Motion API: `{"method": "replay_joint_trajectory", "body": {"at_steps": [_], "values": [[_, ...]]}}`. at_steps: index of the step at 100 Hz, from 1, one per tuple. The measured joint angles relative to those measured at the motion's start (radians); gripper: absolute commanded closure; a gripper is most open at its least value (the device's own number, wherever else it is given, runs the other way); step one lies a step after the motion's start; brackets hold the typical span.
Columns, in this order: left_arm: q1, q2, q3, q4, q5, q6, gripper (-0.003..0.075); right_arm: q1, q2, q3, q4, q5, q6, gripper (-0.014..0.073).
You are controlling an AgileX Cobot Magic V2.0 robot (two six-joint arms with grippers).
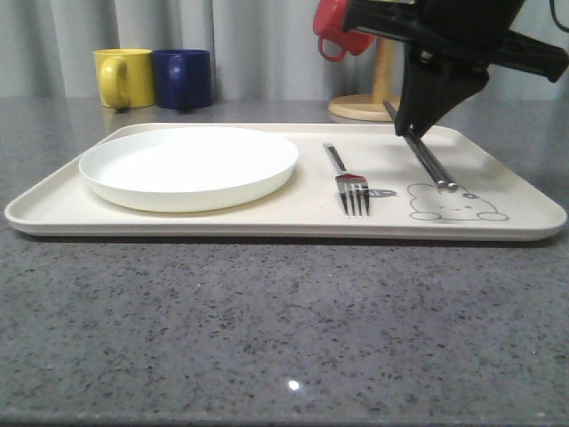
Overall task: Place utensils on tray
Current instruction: 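Lower the chopsticks onto the tray beside the fork and release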
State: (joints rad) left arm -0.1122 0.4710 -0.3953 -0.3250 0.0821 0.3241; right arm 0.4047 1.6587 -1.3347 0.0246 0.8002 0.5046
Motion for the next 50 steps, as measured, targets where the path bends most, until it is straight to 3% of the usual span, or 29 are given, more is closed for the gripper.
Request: {"method": "replay_joint_trajectory", "body": {"at_steps": [50], "values": [[0.000, 0.000, 0.000, 0.000, 0.000, 0.000, 0.0738, 0.014, 0.082, -0.002, 0.000, -0.024, 0.023, 0.0622]]}}
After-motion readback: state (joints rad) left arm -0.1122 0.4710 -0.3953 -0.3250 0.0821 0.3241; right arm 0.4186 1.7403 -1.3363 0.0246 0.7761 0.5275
